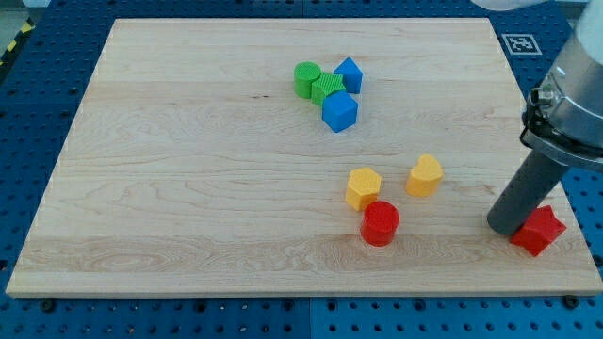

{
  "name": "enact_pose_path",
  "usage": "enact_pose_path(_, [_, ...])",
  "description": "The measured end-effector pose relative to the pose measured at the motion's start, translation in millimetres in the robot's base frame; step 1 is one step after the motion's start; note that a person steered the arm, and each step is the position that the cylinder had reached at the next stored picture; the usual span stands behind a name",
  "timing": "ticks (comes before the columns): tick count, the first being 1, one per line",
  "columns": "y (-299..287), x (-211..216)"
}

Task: Move the yellow heart above the red star

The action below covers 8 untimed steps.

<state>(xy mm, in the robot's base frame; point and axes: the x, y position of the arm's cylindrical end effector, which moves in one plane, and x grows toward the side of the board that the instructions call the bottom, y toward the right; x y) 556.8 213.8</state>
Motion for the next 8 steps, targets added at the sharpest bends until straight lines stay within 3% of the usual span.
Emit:
enact_pose_path(3, [15, 0])
enact_pose_path(8, [-105, -43])
